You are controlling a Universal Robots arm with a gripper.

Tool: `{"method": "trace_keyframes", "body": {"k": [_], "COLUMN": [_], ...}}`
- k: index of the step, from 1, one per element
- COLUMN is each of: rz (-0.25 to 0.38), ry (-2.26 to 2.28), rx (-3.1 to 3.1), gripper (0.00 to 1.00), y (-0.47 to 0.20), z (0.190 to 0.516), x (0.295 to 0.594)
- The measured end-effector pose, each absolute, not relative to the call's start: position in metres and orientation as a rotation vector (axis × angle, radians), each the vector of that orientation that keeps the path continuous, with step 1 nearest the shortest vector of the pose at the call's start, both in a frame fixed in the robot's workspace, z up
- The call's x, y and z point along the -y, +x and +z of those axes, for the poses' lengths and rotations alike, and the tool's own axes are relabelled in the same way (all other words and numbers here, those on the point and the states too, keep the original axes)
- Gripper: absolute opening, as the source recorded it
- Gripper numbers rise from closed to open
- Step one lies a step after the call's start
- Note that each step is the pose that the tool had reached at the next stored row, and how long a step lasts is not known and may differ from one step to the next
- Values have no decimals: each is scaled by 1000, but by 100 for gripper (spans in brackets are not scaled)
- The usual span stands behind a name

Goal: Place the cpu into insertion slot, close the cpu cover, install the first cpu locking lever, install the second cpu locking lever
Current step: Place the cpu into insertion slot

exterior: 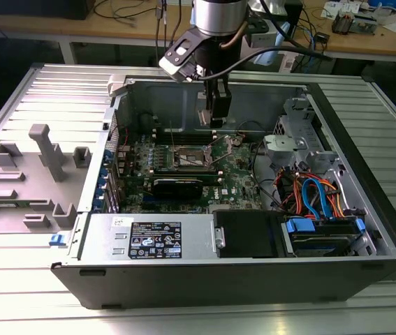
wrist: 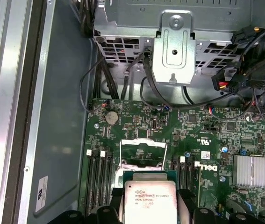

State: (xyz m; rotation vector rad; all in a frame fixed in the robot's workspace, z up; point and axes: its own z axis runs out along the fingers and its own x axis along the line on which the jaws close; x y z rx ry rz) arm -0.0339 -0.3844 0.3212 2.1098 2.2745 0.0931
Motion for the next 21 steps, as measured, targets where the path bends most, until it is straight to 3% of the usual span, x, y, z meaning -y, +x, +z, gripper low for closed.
{"method": "trace_keyframes", "body": {"k": [21], "rz": [93], "ry": [2110], "rx": [-2274], "gripper": [54], "y": [-34], "z": [316], "x": [386]}}
